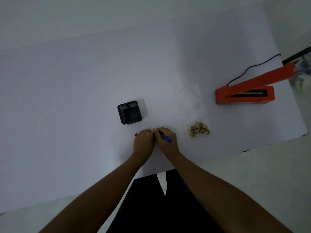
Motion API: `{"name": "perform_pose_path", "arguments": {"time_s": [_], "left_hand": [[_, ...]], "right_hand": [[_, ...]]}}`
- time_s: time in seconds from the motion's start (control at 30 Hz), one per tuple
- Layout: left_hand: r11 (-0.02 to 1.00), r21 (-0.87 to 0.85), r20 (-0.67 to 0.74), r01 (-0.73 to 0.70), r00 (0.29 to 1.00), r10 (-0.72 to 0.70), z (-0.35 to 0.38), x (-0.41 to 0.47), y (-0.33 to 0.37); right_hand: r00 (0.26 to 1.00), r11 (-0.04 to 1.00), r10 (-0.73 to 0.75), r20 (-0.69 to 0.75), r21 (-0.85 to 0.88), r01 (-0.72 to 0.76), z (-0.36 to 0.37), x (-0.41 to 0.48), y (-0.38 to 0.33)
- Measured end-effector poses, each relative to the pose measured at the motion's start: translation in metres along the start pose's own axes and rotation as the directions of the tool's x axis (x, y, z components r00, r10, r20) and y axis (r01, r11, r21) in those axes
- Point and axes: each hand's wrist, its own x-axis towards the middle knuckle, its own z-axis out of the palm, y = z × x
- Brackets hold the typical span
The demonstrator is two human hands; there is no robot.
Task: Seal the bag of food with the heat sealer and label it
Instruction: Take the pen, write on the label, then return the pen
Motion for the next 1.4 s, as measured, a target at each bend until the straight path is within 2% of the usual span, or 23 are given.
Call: {"name": "perform_pose_path", "arguments": {"time_s": [0.1, 0.17, 0.3, 0.43, 0.87, 1.4], "left_hand": [[0.978, -0.161, 0.021, 0.132, 0.991, -0.13, -0.001, 0.006, 0.0], [0.958, -0.231, 0.056, 0.173, 0.985, -0.164, -0.004, 0.012, -0.002], [0.977, -0.119, 0.15, 0.178, 0.976, -0.16, -0.008, 0.024, -0.004], [0.982, -0.029, 0.178, 0.185, 0.968, -0.177, -0.008, 0.029, 0.0], [0.987, 0.091, 0.327, 0.131, 0.932, -0.154, -0.011, 0.041, 0.009], [0.991, 0.111, 0.321, 0.079, 0.94, -0.111, -0.008, 0.04, 0.008]], "right_hand": [[0.999, 0.999, 0.051, -0.018, -0.015, -0.052, 0.002, 0.001, 0.003], [0.998, 0.998, 0.06, -0.026, -0.013, -0.06, 0.003, 0.0, 0.005], [0.995, 0.994, 0.104, -0.003, -0.027, -0.104, 0.008, -0.004, 0.014], [0.992, 0.991, 0.128, -0.01, -0.043, -0.128, 0.011, -0.004, 0.015], [0.992, 0.989, 0.124, -0.02, -0.08, -0.125, 0.013, 0.001, 0.018], [0.992, 0.99, 0.118, -0.037, -0.068, -0.12, 0.01, 0.002, 0.012]]}}
